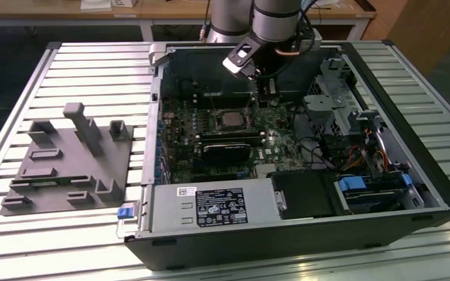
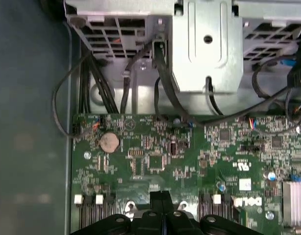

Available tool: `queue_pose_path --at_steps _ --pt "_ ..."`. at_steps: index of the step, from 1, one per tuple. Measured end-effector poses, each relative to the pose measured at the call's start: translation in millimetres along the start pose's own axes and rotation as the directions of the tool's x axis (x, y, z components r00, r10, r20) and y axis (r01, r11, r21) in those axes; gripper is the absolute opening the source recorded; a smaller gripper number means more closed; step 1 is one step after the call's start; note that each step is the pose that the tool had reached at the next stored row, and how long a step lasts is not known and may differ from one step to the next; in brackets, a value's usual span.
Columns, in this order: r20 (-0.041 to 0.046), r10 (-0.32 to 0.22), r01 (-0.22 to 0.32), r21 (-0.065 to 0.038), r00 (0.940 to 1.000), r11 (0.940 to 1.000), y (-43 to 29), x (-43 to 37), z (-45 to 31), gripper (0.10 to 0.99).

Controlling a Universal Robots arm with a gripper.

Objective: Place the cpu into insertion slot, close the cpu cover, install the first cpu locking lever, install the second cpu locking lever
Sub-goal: 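Close the cpu cover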

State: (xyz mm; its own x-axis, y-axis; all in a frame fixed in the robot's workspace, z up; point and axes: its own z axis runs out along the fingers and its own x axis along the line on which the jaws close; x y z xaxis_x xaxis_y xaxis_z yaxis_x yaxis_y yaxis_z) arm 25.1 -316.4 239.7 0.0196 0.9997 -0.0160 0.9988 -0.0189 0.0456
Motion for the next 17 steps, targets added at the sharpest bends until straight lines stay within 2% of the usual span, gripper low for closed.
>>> queue_pose_path --at_steps 3,7,13,14,15,16,17 --pt "0.0 0.0 0.0 -0.001 1.0 1.0 -10.8 -0.2 -0.5 0.106" --pt "0.0 0.0 0.0 -0.001 1.0 1.0 -20.7 -0.4 -0.8 0.106" --pt "0.0 0.0 0.0 0.0 1.0 1.0 -21.6 -0.4 -0.8 0.106" --pt "0.0001 0.0 0.0 0.013 1.0 0.9999 -21.4 -0.4 -0.6 0.106" --pt "0.0005 -0.001 0.0 0.031 1.0 0.9995 -21.2 -0.4 -0.4 0.106" --pt "0.0009 -0.001 0.001 0.046 1.0 0.9989 -21.2 -0.4 -0.3 0.106" --pt "0.0011 -0.001 0.001 0.053 1.0 0.9986 -21.2 -0.4 -0.3 0.106"
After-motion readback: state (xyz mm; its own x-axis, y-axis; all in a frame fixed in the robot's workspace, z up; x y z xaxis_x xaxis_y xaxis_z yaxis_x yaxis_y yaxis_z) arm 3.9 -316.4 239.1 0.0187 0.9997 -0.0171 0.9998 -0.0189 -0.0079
